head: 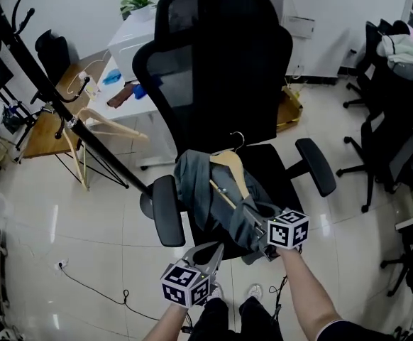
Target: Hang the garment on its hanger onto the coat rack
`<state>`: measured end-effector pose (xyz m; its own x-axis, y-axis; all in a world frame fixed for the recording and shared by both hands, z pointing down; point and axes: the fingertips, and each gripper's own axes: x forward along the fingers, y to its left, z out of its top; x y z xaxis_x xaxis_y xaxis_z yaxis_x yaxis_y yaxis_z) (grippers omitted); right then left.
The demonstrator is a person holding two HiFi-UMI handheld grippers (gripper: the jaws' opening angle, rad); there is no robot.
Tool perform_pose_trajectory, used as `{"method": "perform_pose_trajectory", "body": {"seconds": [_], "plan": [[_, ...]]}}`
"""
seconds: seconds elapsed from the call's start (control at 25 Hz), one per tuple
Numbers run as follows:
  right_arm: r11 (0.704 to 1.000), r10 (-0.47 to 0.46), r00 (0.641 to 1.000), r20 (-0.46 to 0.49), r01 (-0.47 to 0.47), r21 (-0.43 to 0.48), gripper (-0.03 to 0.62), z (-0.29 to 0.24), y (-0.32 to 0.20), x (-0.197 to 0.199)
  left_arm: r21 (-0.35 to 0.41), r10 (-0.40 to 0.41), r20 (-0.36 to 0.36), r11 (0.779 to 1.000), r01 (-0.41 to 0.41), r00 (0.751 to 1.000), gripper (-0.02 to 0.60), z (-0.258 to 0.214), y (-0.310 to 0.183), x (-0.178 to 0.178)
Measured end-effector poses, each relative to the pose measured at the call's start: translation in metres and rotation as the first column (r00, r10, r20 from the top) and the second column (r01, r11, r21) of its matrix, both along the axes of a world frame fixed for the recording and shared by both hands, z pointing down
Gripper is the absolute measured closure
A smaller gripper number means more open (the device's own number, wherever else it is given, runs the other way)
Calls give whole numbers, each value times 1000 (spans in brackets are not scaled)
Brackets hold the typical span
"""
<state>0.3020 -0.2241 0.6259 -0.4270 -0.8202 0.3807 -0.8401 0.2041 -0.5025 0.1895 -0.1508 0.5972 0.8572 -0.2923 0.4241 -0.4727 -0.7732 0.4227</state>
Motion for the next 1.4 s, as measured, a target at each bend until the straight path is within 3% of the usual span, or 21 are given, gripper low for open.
{"method": "perform_pose_trajectory", "body": {"seconds": [0.24,0.4,0.56,0.8,1.04,1.4], "plan": [[986,132,991,-36,-128,110,508,-91,37,15,58,67,-98,996,-61,993,595,-56,-1,-10],[957,219,973,-74,-199,212,508,-151,67,21,159,134,-124,981,-114,983,595,-103,-4,-16],[926,268,954,-137,-216,308,508,-211,100,29,241,146,-147,965,-108,978,595,-145,-3,-25],[890,279,941,-191,-179,419,508,-287,158,33,339,136,-171,938,-71,976,595,-198,19,-38],[851,249,933,-258,-84,518,508,-356,226,22,420,105,-191,907,-15,976,595,-244,62,-57],[810,118,940,-320,95,578,508,-413,303,-28,501,43,-203,863,66,978,595,-288,127,-99]]}}
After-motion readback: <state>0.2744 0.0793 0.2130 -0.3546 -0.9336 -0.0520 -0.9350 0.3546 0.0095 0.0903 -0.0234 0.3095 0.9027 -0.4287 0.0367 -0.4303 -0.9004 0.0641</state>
